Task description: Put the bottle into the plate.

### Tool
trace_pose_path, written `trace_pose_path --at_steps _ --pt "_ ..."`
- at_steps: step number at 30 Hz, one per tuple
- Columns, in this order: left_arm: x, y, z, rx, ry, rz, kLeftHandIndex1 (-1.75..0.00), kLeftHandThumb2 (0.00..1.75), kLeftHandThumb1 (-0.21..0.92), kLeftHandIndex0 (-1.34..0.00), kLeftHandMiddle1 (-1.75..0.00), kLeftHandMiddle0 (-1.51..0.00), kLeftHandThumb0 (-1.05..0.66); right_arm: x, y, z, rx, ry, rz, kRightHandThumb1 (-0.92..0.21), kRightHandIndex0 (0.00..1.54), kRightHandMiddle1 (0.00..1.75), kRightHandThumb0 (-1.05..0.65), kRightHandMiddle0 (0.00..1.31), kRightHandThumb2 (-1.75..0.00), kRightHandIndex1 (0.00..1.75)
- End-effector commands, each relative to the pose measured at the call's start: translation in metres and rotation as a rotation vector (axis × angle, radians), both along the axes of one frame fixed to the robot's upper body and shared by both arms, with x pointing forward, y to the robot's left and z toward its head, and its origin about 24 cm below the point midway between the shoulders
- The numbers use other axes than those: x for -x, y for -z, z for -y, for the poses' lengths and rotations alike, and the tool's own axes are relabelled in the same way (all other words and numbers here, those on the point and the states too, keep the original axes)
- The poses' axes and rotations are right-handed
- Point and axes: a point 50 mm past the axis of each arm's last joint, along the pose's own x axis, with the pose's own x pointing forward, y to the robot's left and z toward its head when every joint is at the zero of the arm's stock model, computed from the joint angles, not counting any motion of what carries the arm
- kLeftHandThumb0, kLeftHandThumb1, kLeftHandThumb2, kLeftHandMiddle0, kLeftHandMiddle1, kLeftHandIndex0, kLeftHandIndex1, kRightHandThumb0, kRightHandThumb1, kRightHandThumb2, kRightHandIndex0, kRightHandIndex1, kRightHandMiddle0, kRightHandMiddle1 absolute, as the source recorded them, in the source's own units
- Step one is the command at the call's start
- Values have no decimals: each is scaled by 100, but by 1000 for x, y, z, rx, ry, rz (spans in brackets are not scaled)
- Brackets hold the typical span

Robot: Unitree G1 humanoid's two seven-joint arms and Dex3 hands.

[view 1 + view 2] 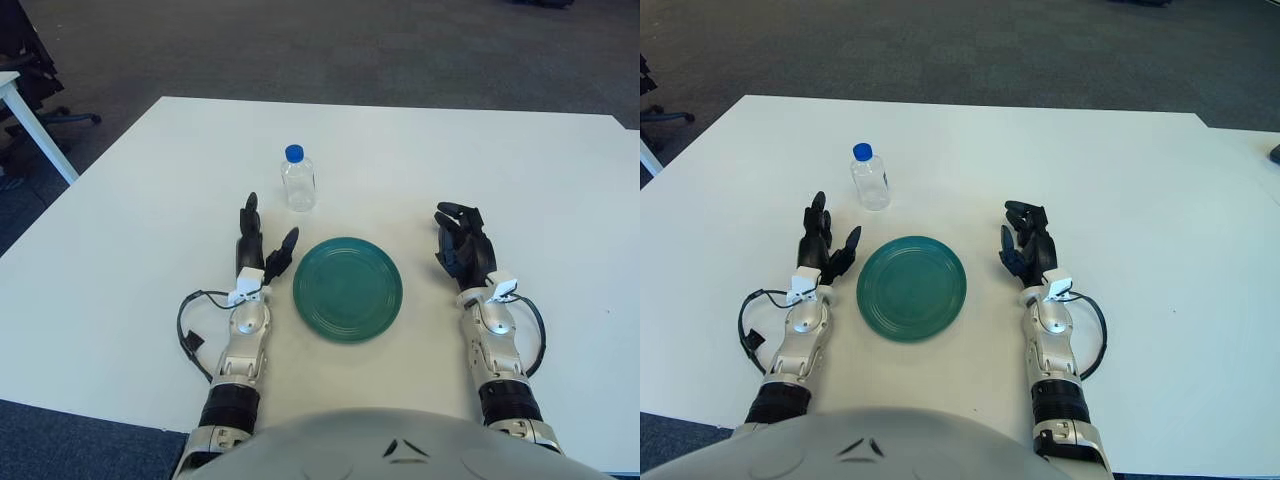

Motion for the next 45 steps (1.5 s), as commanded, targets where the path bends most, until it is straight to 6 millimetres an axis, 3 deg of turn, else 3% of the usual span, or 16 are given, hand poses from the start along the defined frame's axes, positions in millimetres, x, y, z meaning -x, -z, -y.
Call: trace_pose_path --at_steps 1,8,26,34,45 --pt "3 12 -2 -94 72 -70 0 29 92 0 0 -1 -102 14 25 4 -7 17 -138 -82 45 129 -48 10 -65 62" --pt "-5 8 -3 -166 160 -56 0 38 92 0 0 -1 -103 13 25 4 -9 11 -136 -82 44 126 -47 9 -67 62" --pt "-32 -1 0 -161 180 -22 0 21 92 0 0 0 -105 12 26 4 -2 5 -142 -83 49 120 -48 8 -66 60" --pt "-42 -5 1 -157 162 -17 0 23 92 0 0 0 -105 11 27 4 -8 2 -147 -81 50 119 -46 8 -69 64" --pt "-57 -14 10 -1 11 33 0 16 92 0 0 0 -105 10 31 5 -11 7 -169 -80 51 118 -45 5 -71 69"
